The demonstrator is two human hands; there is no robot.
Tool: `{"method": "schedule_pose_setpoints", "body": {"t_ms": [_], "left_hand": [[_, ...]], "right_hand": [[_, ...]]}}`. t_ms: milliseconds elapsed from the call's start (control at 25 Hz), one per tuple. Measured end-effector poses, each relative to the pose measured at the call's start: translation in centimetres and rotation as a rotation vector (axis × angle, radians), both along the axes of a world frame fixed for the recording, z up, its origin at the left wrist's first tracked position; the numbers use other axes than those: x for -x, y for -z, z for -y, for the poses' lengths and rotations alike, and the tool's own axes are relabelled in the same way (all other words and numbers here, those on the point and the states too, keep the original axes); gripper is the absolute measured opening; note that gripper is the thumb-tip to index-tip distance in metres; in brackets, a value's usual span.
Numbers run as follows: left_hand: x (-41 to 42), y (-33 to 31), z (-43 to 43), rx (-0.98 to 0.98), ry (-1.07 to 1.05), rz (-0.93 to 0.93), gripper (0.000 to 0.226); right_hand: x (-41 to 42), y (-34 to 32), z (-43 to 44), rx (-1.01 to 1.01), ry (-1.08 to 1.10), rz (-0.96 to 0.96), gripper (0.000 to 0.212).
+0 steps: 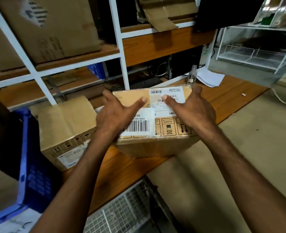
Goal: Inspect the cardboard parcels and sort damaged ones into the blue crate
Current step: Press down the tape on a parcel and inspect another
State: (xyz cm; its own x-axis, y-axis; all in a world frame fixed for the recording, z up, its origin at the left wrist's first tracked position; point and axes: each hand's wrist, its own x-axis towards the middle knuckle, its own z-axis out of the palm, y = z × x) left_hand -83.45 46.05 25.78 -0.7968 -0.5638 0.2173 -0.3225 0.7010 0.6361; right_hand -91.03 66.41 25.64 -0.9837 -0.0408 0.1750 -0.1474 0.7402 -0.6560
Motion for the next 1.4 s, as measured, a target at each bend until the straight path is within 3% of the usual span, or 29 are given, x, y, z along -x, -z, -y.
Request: {"method": "schedule_pose_setpoints", "body": {"t_ms": [160,280,480,600,720,840,960,1040,1160,1240,1320,1400], "left_hand": [[0.5,0.0,-1.4,0.106,-0.024,0.033,0.112],[-0.5,0.1,-1.1,0.137,0.056,0.105,0.117],[-0.9,0.2,-1.0,0.148,0.081,0.107,0.114],[-1.1,0.3,-0.2,0.062,0.141,0.093,0.114],[-1.8,1.0,1.3,-0.109,0.175,0.011,0.095],[-3.1,2.3,1.7,-0.396,0.193,-0.139,0.079],[-3.4,3.0,1.8,-0.460,0.208,-0.223,0.073],[-3.1,2.9,1.6,-0.416,0.171,-0.244,0.065],[-2.4,2.0,1.1,-0.114,0.005,-0.271,0.051],[-1.9,1.4,0.9,0.065,-0.031,-0.262,0.050],[-1.8,1.2,0.7,0.081,-0.033,-0.206,0.053],[-1.9,1.4,-0.1,0.050,0.004,-0.083,0.070]], "right_hand": [[0.5,-0.3,0.4,-0.005,0.025,-0.022,0.099],[-0.3,-0.1,-0.5,0.083,-0.098,0.094,0.101],[0.1,-0.1,-1.3,0.133,-0.158,0.109,0.103],[0.4,-0.1,-2.2,0.205,-0.251,0.209,0.113],[0.6,0.1,-3.0,0.261,-0.295,0.156,0.103],[0.0,0.4,-4.8,0.386,-0.452,0.284,0.090],[0.2,1.1,-6.0,0.406,-0.464,0.266,0.086],[0.2,1.1,-5.8,0.442,-0.382,0.237,0.067],[0.2,0.9,-4.5,0.271,-0.157,-0.041,0.040],[0.6,0.8,-3.9,0.175,-0.098,-0.136,0.038],[0.5,0.6,-3.4,0.239,-0.122,-0.045,0.040],[0.0,0.8,-3.1,0.269,-0.166,0.068,0.056]]}}
